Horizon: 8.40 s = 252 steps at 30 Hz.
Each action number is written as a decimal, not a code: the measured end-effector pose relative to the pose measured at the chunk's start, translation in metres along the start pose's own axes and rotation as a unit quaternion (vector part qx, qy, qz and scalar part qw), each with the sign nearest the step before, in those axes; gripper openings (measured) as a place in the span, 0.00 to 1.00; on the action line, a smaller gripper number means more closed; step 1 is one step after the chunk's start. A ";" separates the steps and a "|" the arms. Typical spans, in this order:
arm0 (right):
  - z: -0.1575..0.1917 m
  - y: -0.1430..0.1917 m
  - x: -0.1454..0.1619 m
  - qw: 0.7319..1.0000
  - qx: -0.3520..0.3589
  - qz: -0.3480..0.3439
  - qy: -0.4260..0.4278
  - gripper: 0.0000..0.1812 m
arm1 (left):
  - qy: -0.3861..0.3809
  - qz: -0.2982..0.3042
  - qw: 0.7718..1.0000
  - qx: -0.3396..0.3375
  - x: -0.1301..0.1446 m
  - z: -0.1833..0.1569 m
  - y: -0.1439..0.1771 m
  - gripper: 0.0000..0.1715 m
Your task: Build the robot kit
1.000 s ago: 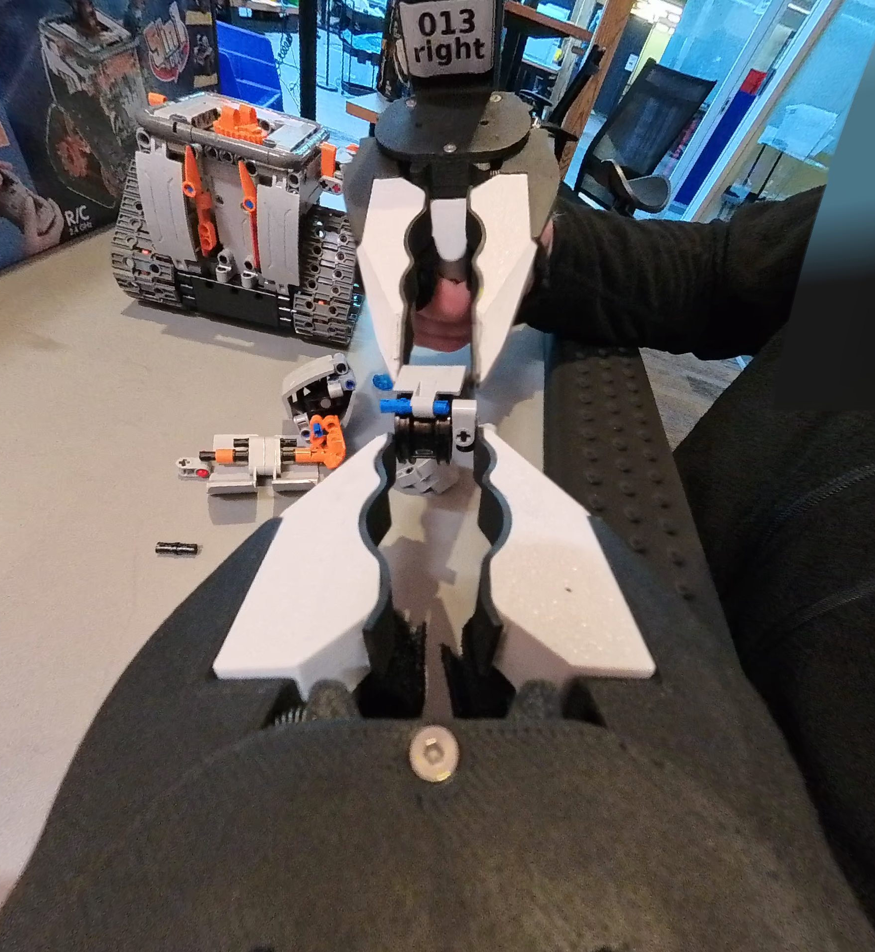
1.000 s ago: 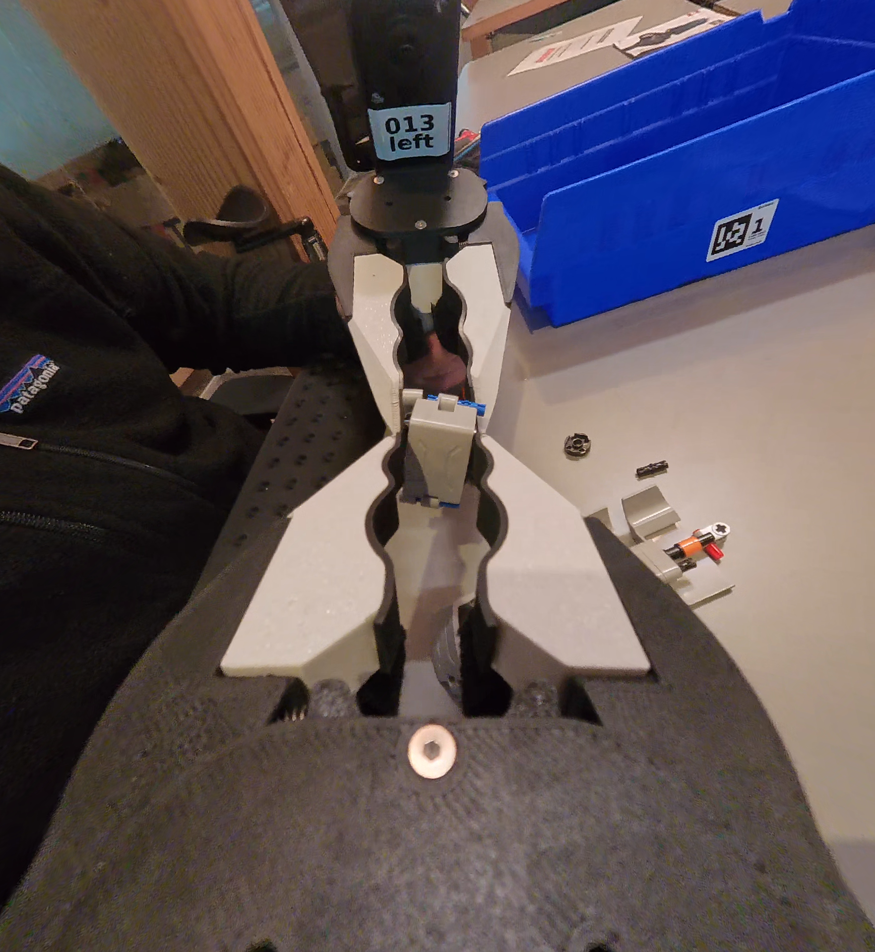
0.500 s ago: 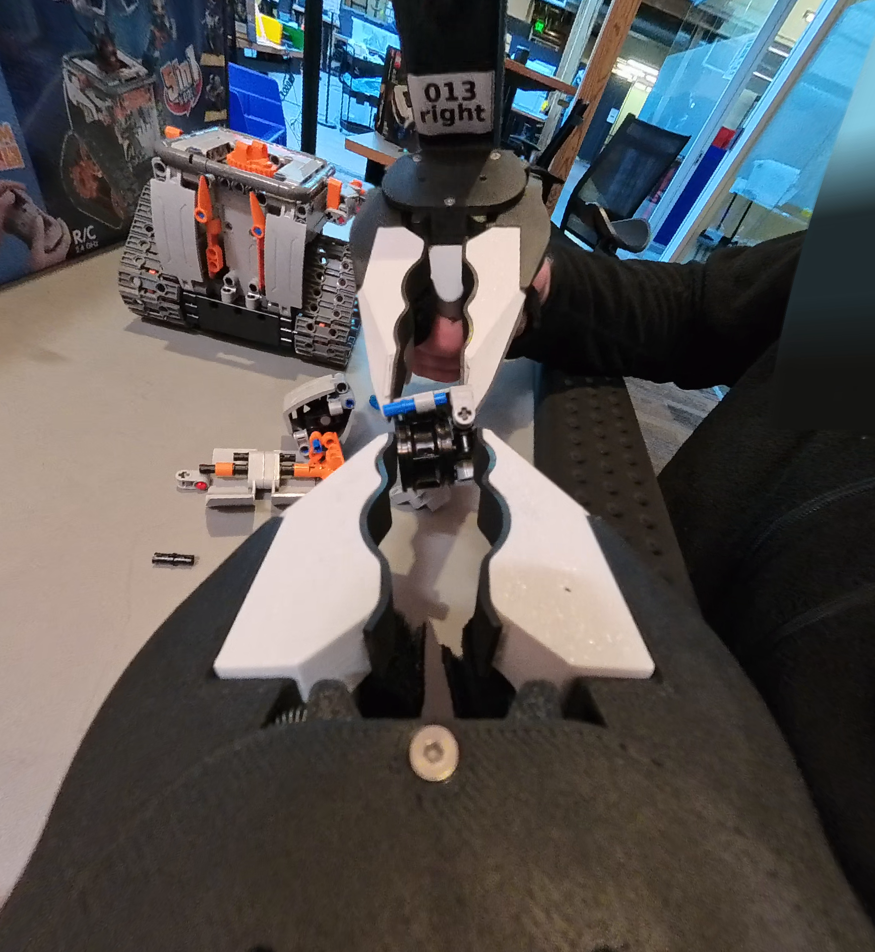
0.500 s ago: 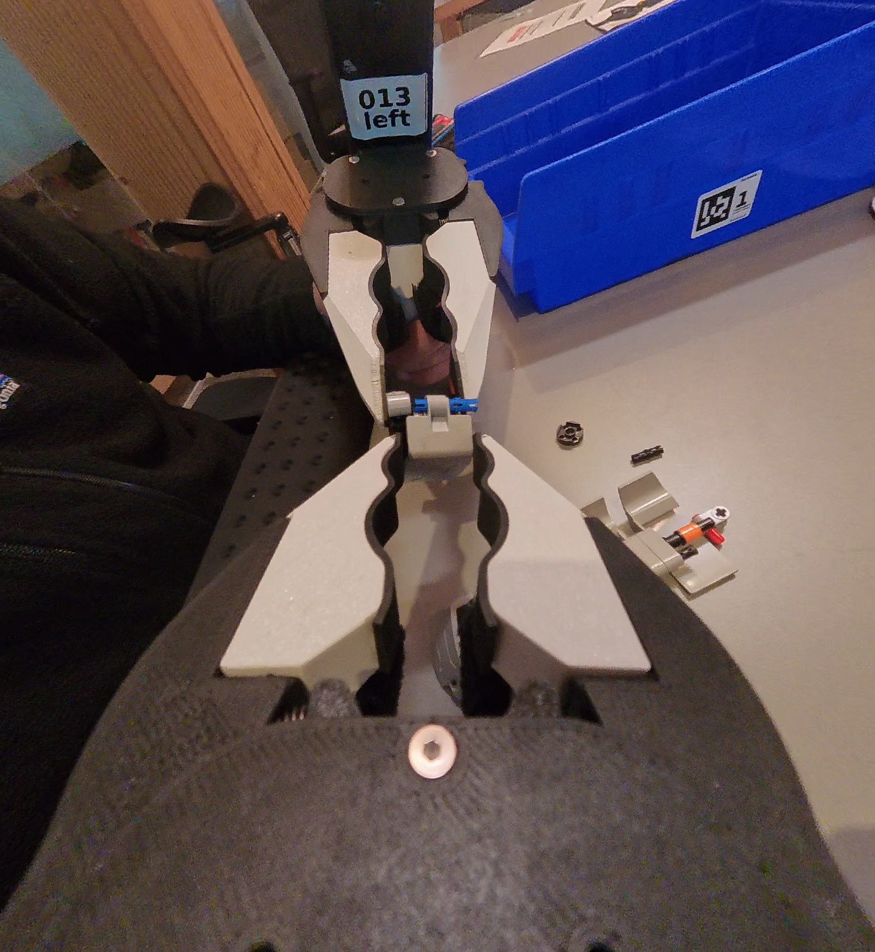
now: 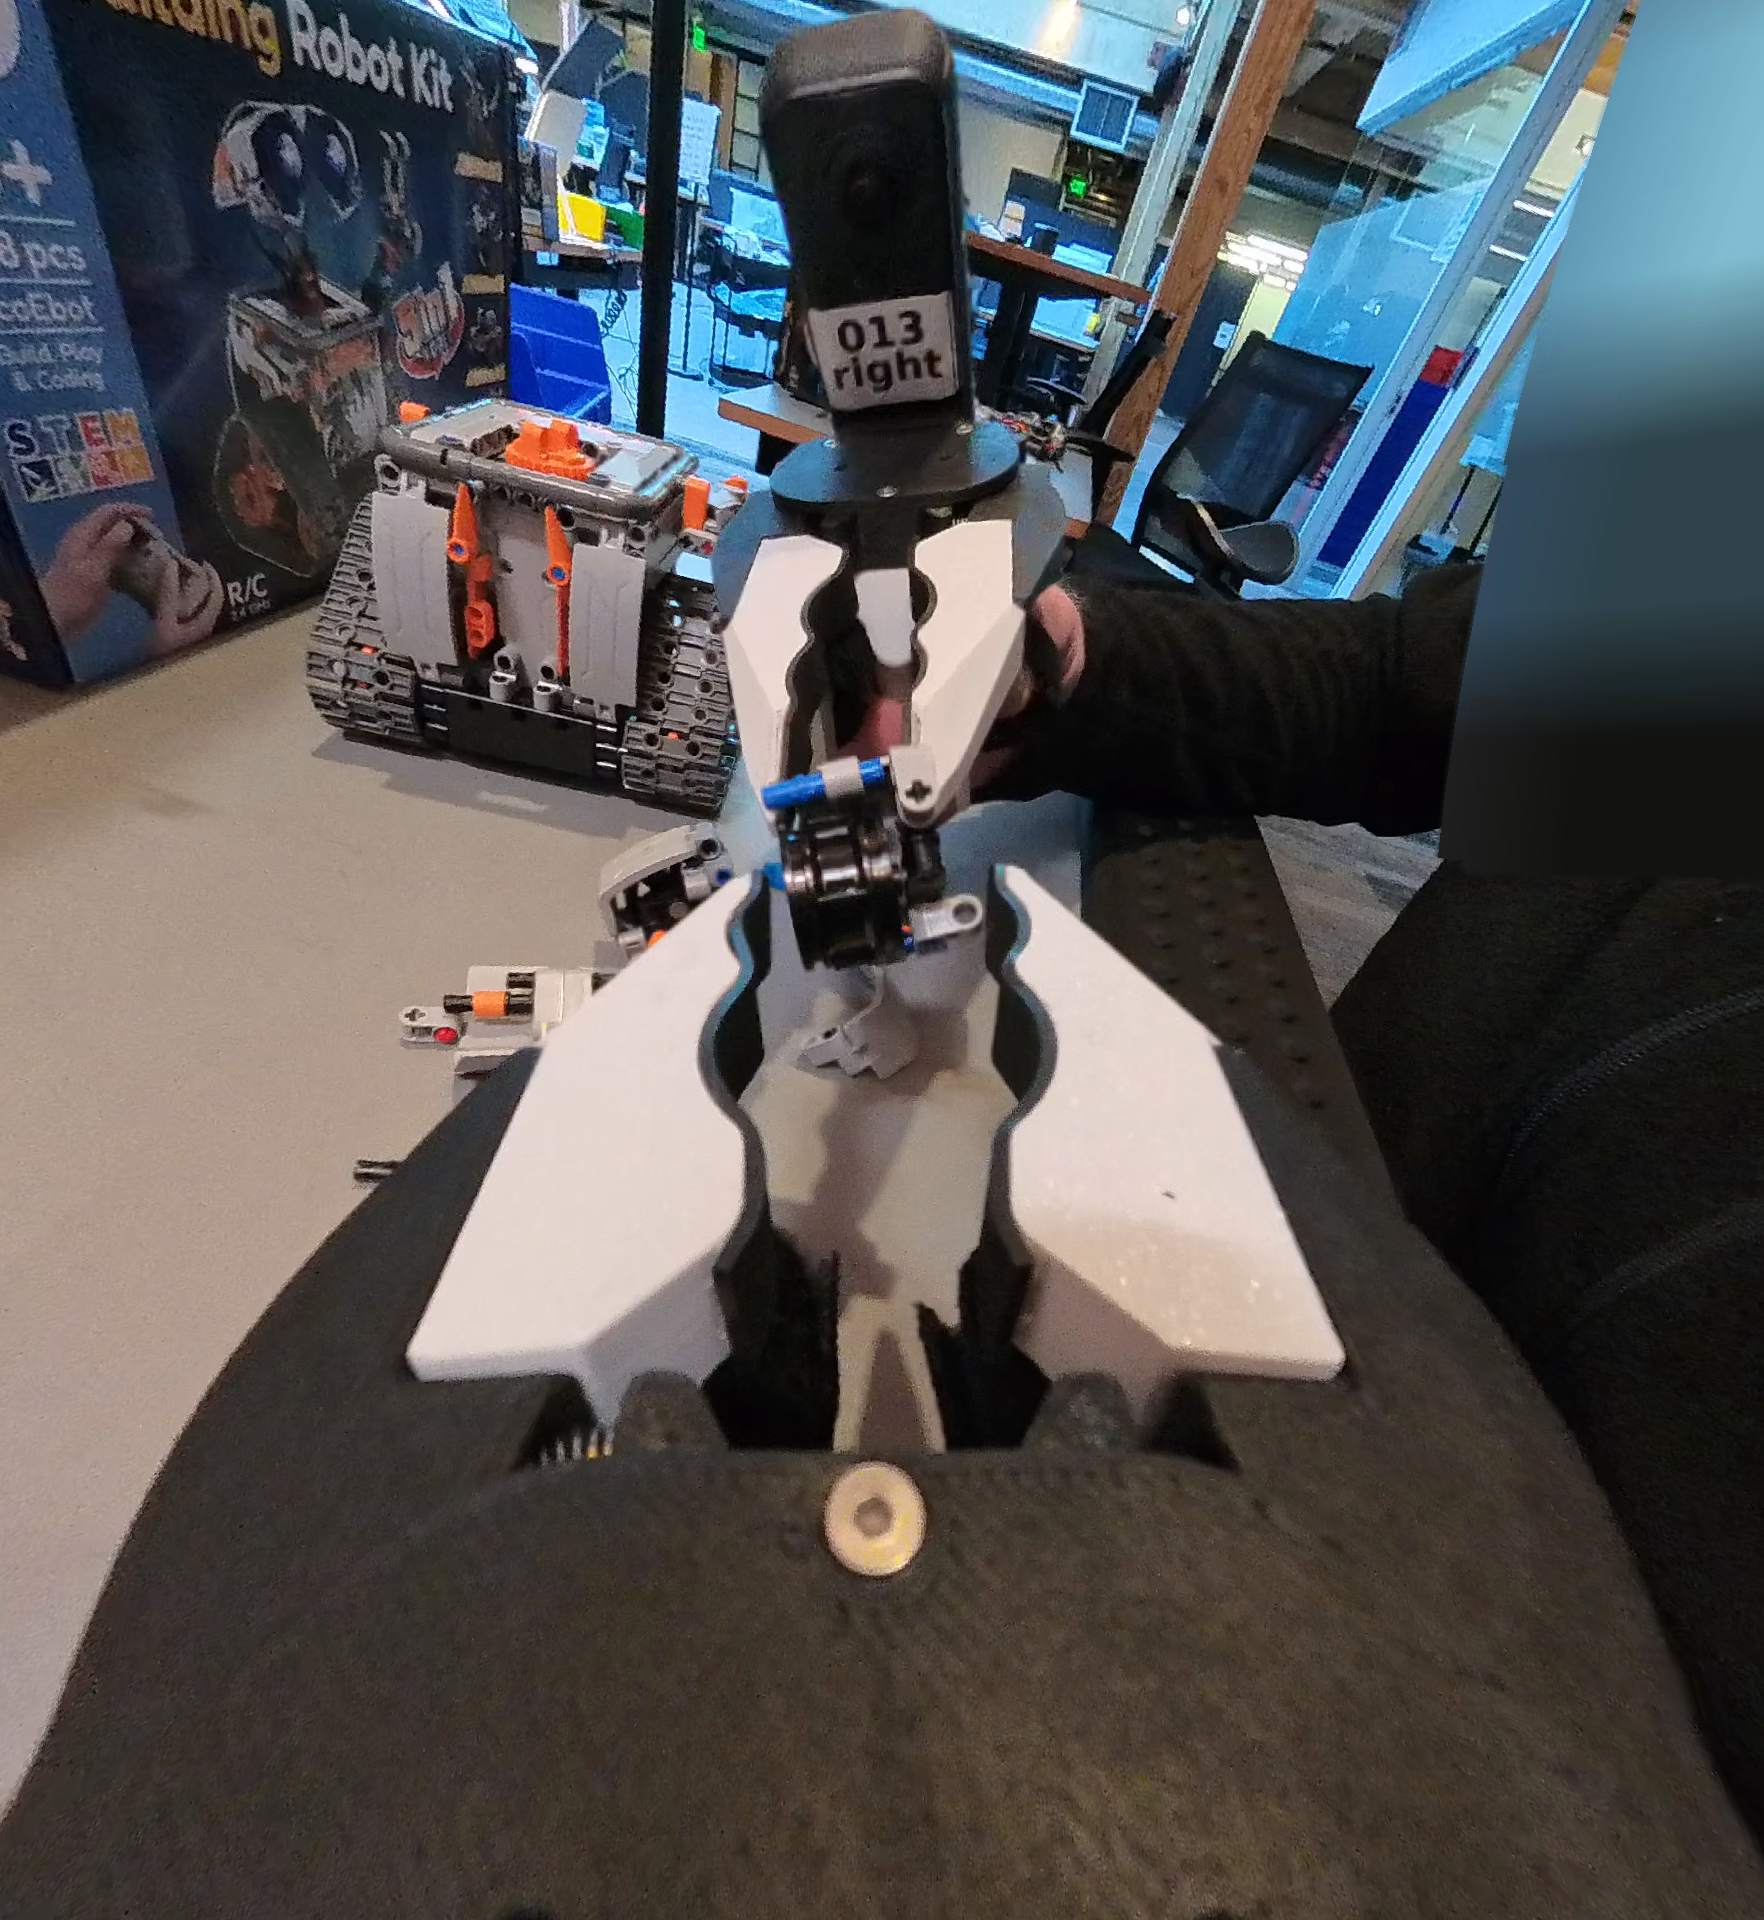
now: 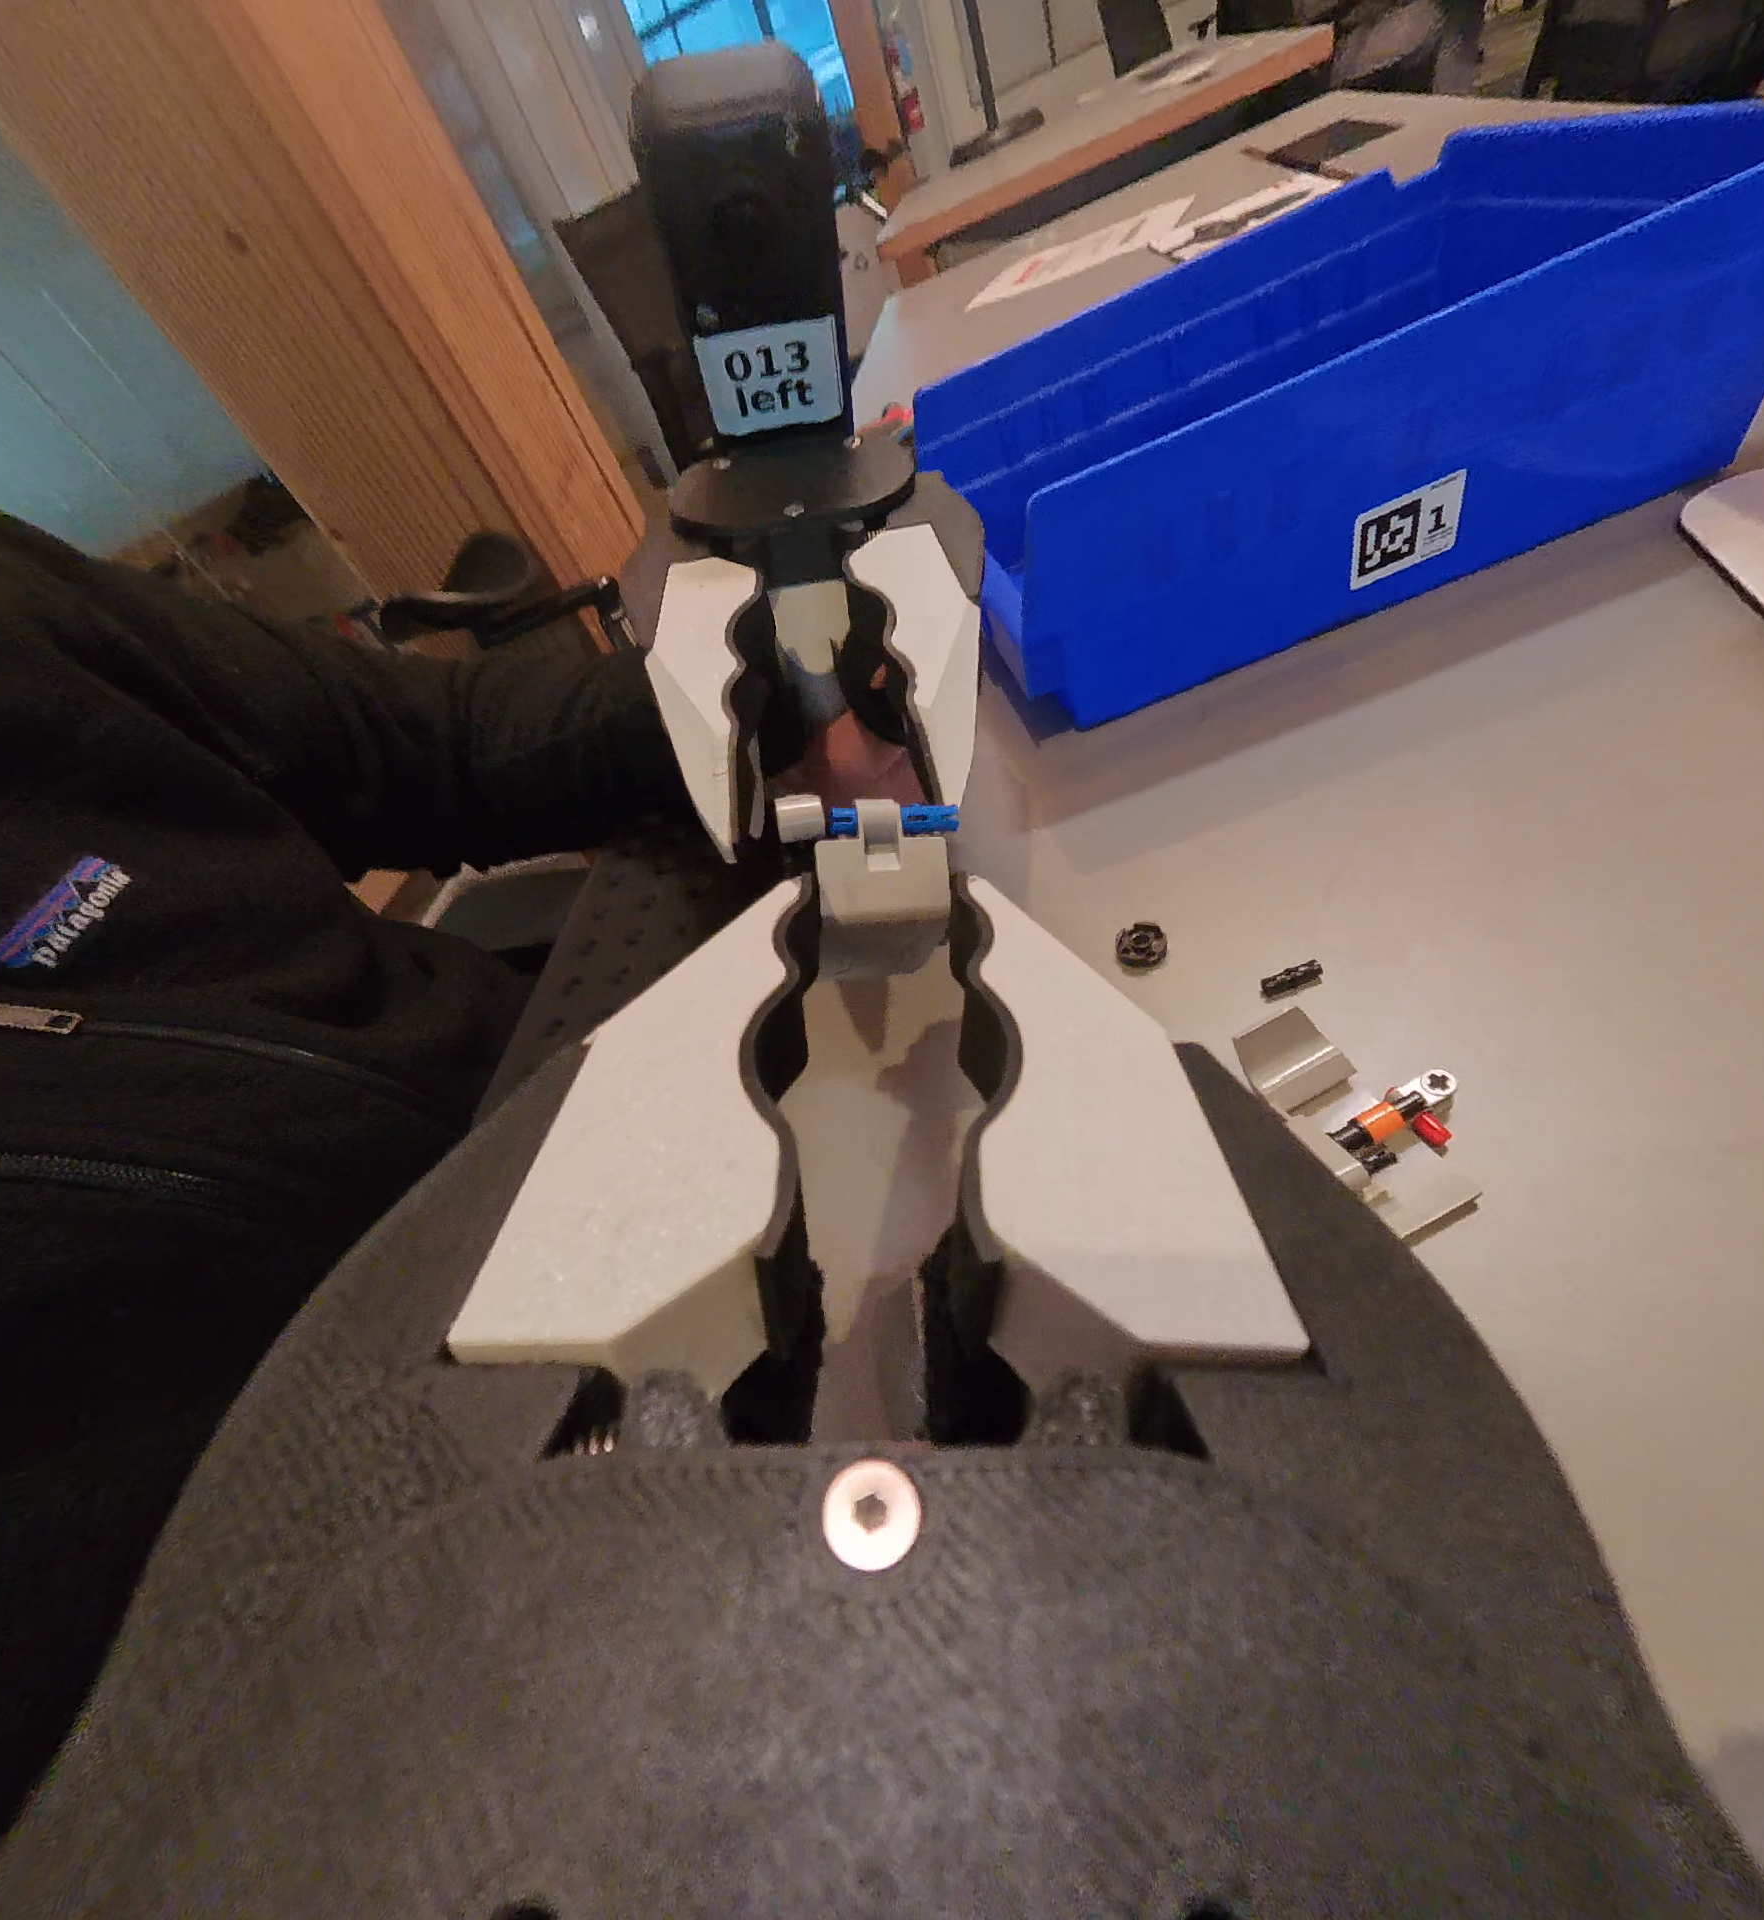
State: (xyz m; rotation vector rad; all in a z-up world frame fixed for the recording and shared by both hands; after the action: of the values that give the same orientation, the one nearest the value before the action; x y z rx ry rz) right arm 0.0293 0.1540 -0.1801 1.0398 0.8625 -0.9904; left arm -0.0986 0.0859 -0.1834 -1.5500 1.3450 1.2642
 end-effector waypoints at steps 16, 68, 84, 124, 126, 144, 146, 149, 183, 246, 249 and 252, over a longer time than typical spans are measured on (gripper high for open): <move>-0.001 0.001 -0.004 0.999 -0.025 -0.037 -0.032 0.12 | -0.008 0.000 1.000 -0.012 -0.001 0.001 0.000 0.11; 0.011 0.013 -0.008 0.986 0.048 -0.036 0.157 0.12 | -0.244 0.089 0.954 -0.149 -0.012 -0.027 -0.011 0.10; 0.011 0.022 -0.012 0.970 0.100 -0.026 0.221 0.17 | -0.365 0.167 0.867 -0.295 -0.013 -0.030 -0.012 0.10; 0.017 0.023 -0.016 0.960 0.126 -0.051 0.246 0.03 | -0.255 0.098 0.937 -0.219 -0.013 -0.017 -0.005 0.26; 0.016 0.024 -0.017 0.965 0.116 -0.058 0.228 0.03 | -0.241 0.100 0.943 -0.207 -0.011 -0.016 -0.006 0.25; 0.021 0.023 -0.016 0.960 0.105 -0.068 0.251 0.03 | -0.202 0.085 0.961 -0.170 -0.010 -0.015 -0.007 0.13; 0.023 0.022 -0.015 0.956 0.110 -0.069 0.265 0.03 | -0.189 0.081 0.965 -0.164 -0.009 -0.013 -0.007 0.14; 0.028 0.022 -0.015 0.950 0.114 -0.068 0.284 0.03 | -0.171 0.073 0.970 -0.155 -0.010 -0.011 -0.006 0.16; 0.019 0.025 -0.019 0.947 0.138 -0.060 0.282 0.18 | -0.275 0.158 0.917 -0.242 -0.010 -0.019 -0.011 0.13; 0.012 0.003 -0.006 0.998 0.007 -0.025 0.064 0.17 | -0.089 0.047 0.994 -0.043 -0.006 -0.012 -0.014 0.09; 0.013 0.005 -0.008 0.998 -0.003 -0.031 0.060 0.17 | -0.075 0.033 0.996 -0.027 -0.007 -0.012 -0.012 0.07; 0.014 0.005 -0.007 0.997 0.000 -0.030 0.066 0.17 | -0.074 0.033 0.996 -0.023 -0.007 -0.011 -0.012 0.07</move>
State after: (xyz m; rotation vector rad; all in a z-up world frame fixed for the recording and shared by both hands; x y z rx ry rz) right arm 0.0332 0.1435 -0.1679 1.0937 1.0062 -0.9794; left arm -0.0838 0.0794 -0.1751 -1.4221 1.2895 1.4316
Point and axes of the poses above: each gripper's, where its closed fingertips meet, y back along the fingers, x out of its underside, z = x × y across the jaws, the point moved 7 cm from there along y, back along the fingers, and after that the axes turned 14 degrees about x, right-handed, at the moved point
